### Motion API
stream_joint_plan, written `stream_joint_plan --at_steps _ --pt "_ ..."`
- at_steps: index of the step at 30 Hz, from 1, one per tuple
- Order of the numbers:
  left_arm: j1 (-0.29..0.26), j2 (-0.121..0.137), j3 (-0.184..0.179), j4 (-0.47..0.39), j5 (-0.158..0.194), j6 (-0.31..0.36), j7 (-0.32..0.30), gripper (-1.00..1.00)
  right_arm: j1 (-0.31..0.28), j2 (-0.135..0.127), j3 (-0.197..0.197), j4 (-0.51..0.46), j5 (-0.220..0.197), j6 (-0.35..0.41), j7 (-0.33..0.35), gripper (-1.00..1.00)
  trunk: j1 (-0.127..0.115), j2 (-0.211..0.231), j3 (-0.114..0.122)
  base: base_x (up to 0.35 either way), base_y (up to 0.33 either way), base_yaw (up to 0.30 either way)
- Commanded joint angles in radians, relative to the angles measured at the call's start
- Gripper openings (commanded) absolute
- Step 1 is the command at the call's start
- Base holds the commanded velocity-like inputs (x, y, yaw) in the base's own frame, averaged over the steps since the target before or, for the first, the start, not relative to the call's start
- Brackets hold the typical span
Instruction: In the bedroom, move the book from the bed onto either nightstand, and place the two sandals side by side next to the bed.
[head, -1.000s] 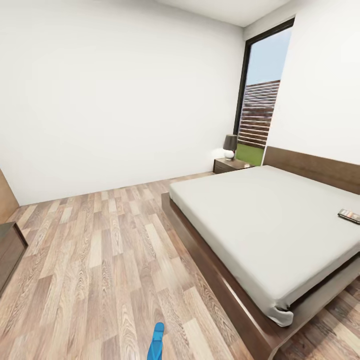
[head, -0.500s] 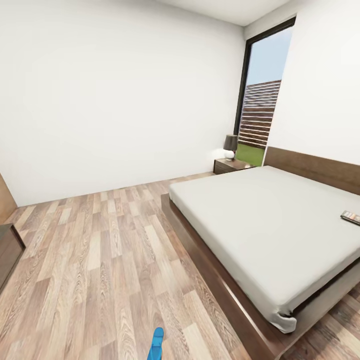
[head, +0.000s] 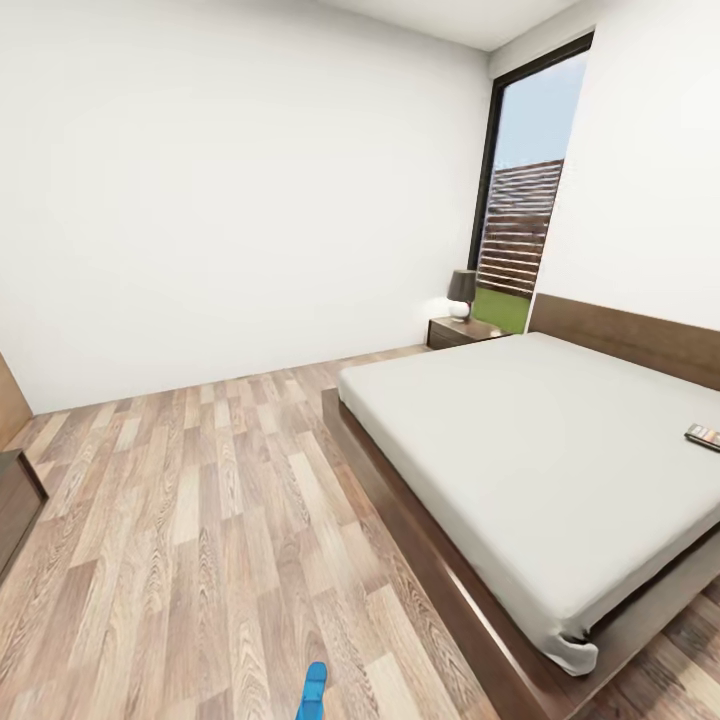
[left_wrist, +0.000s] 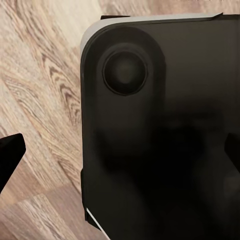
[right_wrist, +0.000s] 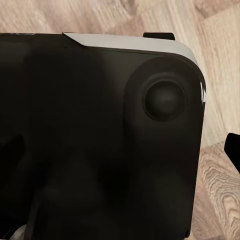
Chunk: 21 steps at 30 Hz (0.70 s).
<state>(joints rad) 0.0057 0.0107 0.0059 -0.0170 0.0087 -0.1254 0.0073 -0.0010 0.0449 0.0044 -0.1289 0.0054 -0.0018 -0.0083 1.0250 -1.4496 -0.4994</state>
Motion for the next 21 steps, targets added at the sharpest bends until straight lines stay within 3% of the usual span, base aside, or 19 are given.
stream_joint_plan --at_steps 1,21 --pt "0.000 0.000 0.000 -0.001 0.001 -0.001 0.001 1.00 0.000 0.000 0.000 -0.001 0.000 0.000 -0.001 1.00 0.000 0.000 -0.001 0.014 -0.008 0.000" --pt "0.000 0.000 -0.001 -0.001 0.001 0.000 0.003 1.00 0.000 -0.002 -0.004 -0.001 -0.003 0.000 -0.001 1.00 0.000 0.000 -0.001 0.049 -0.120 0.000"
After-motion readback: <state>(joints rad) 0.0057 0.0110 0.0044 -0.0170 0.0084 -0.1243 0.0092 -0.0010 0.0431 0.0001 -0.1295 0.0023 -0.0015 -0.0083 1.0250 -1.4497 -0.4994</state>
